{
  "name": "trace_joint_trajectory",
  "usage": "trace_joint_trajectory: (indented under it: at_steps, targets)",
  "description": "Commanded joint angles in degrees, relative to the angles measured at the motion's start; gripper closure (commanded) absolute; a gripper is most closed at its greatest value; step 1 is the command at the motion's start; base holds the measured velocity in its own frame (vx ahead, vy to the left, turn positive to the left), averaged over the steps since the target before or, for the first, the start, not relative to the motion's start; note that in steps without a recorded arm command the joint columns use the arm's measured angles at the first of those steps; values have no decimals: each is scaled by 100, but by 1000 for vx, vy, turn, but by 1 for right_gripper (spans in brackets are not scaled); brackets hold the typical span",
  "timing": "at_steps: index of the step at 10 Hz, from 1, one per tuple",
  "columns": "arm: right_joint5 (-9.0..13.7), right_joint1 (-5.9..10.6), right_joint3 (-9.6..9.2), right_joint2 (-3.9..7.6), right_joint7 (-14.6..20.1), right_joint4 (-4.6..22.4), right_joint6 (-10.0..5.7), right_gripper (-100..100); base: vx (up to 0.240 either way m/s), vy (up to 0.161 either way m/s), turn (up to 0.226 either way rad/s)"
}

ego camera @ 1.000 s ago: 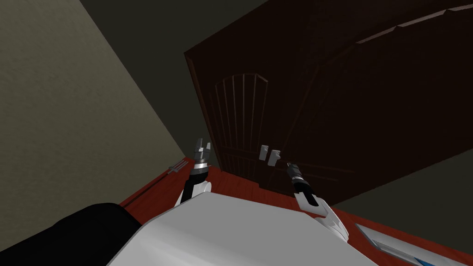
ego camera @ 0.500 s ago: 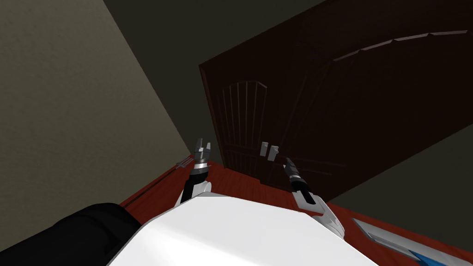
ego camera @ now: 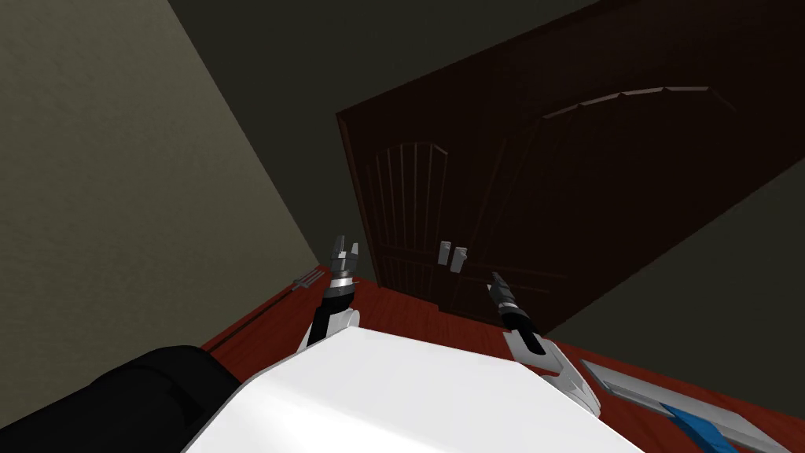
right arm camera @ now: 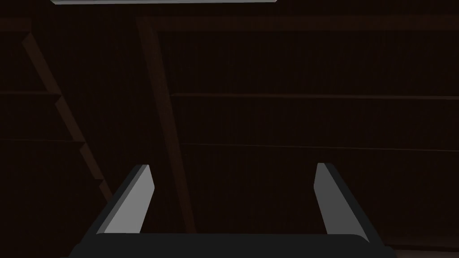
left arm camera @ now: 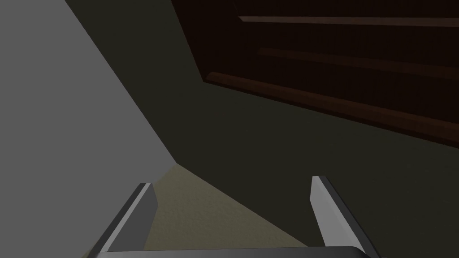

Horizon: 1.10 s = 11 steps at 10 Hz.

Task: Pull the door open

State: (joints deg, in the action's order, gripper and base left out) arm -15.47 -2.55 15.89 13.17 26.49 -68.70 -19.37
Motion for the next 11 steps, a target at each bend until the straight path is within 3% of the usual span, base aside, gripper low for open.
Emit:
trace_joint_trajectory:
  at_steps: [1,4,7,8,9,11]
  targets:
    - [18,-6,65,11,-46,57,-21,-100,156,-113,-18]
    - [17,94,23,-52,-88,81,-64,-100,190,-32,56]
    - [-7,284,-140,-168,-106,39,-116,-100,227,94,145]
    - [-4,248,-95,-157,-113,64,-106,-100,83,47,32]
    - [-4,248,-95,-157,-113,64,-106,100,-5,-4,-30]
    - [-4,248,-95,-157,-113,64,-106,100,-29,-14,17]
